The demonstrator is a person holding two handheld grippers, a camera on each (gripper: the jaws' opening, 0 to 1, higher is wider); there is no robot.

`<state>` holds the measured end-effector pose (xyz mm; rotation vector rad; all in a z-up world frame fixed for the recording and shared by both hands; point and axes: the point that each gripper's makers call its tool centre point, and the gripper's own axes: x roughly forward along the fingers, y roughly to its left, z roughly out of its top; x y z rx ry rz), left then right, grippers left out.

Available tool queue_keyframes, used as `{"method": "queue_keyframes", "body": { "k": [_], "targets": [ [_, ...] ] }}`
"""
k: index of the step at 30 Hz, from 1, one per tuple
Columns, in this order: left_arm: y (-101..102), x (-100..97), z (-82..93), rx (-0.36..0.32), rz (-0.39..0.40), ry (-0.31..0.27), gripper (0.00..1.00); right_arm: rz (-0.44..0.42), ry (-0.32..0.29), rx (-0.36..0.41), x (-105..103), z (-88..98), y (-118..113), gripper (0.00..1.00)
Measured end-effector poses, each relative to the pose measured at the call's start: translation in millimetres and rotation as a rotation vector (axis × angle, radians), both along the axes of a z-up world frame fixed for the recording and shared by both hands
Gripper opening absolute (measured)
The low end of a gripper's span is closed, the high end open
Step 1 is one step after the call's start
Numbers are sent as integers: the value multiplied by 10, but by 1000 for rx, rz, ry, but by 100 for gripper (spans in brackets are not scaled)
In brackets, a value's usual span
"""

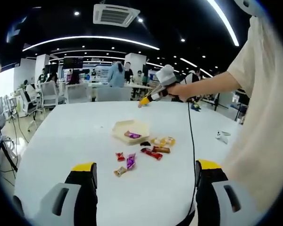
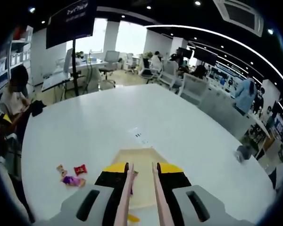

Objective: Place the target food into the container with the food tongs after gripping and lifting it, then release it inside without dropping or visibly crushing the food.

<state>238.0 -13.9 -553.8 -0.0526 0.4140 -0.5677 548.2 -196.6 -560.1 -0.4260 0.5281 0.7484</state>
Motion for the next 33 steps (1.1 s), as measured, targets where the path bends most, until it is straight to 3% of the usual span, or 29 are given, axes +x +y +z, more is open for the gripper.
{"method": "queue_keyframes", "body": {
  "k": [24, 29, 33],
  "targets": [
    [-81, 17, 71, 5, -31, -24, 87, -50, 46, 28, -427, -131, -222, 23],
    [-148, -49, 94, 0, -70, -21, 87, -75, 41, 60, -559, -117, -178, 23],
    [-69, -130, 62, -4, -96, -21, 87, -91, 46, 45, -667, -168, -138, 23]
  ]
}}
